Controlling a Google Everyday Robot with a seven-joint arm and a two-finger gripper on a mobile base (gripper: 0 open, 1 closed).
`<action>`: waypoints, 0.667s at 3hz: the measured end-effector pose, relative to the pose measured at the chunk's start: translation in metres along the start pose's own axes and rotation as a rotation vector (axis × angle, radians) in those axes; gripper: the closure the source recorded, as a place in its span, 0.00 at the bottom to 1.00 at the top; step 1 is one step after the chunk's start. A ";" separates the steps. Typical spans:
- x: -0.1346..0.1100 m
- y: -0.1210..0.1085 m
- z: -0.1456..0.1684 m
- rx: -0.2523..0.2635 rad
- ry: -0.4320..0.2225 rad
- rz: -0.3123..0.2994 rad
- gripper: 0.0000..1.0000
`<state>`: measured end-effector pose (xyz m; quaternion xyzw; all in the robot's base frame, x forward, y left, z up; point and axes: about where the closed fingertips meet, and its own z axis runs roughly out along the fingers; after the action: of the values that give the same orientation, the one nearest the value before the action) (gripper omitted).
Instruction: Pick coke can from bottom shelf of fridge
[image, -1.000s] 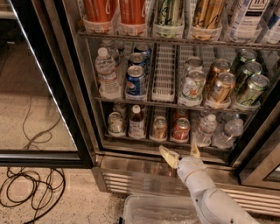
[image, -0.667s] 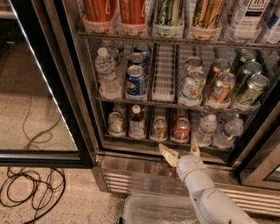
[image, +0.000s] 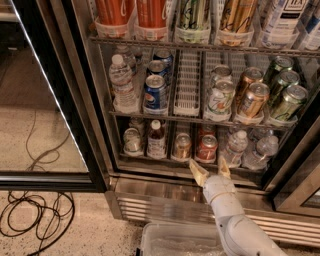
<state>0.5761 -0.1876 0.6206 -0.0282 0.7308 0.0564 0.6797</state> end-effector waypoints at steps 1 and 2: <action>0.000 -0.001 0.007 0.002 -0.011 -0.004 0.27; 0.004 -0.003 0.020 -0.003 -0.017 -0.002 0.27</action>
Offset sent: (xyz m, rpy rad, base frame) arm 0.0361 -0.0024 -0.0109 0.0050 -0.0242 0.0053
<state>0.5964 -0.1881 0.6154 -0.0294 0.7247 0.0573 0.6860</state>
